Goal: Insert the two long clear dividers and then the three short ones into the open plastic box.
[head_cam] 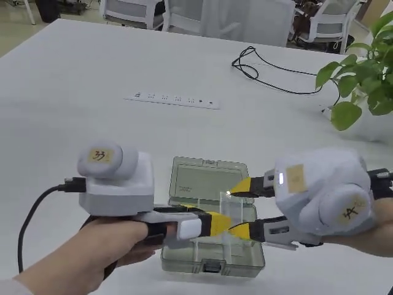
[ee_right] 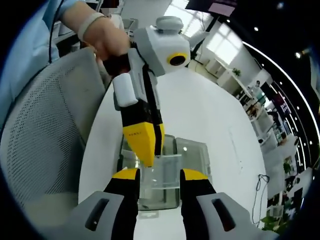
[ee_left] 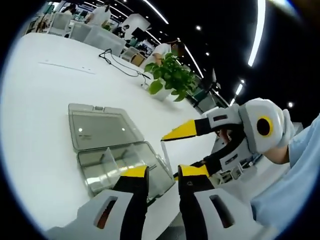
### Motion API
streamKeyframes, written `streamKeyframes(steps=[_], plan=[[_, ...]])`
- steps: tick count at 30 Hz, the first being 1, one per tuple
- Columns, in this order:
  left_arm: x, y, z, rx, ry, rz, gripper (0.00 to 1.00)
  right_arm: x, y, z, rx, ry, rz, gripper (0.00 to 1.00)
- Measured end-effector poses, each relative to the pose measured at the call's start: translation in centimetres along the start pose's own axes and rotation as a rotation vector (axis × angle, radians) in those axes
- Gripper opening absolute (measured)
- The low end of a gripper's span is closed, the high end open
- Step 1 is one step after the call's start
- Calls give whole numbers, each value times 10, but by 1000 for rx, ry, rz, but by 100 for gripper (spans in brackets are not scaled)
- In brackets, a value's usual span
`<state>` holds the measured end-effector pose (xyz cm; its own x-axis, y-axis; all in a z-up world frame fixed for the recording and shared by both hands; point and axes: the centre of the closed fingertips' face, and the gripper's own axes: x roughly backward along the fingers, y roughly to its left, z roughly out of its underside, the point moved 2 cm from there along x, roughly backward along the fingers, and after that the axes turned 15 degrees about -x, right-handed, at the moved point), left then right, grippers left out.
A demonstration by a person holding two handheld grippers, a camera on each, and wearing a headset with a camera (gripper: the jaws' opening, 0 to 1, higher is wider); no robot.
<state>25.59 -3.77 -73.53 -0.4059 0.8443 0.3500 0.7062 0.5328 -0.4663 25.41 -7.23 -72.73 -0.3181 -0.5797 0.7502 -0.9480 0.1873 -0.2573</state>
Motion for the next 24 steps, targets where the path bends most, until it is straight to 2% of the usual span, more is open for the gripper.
streamKeyframes(steps=[7,16,24], plan=[[1,3,3,50,-4,-8,9,-6,7,-5,60,17,15,32],[-1,1,5,93,-11,-7,0,-8,8,-8,73,34,37,32],[0,-2,4,134,-22,12,0,-7,7,-10,92,36,50,32]])
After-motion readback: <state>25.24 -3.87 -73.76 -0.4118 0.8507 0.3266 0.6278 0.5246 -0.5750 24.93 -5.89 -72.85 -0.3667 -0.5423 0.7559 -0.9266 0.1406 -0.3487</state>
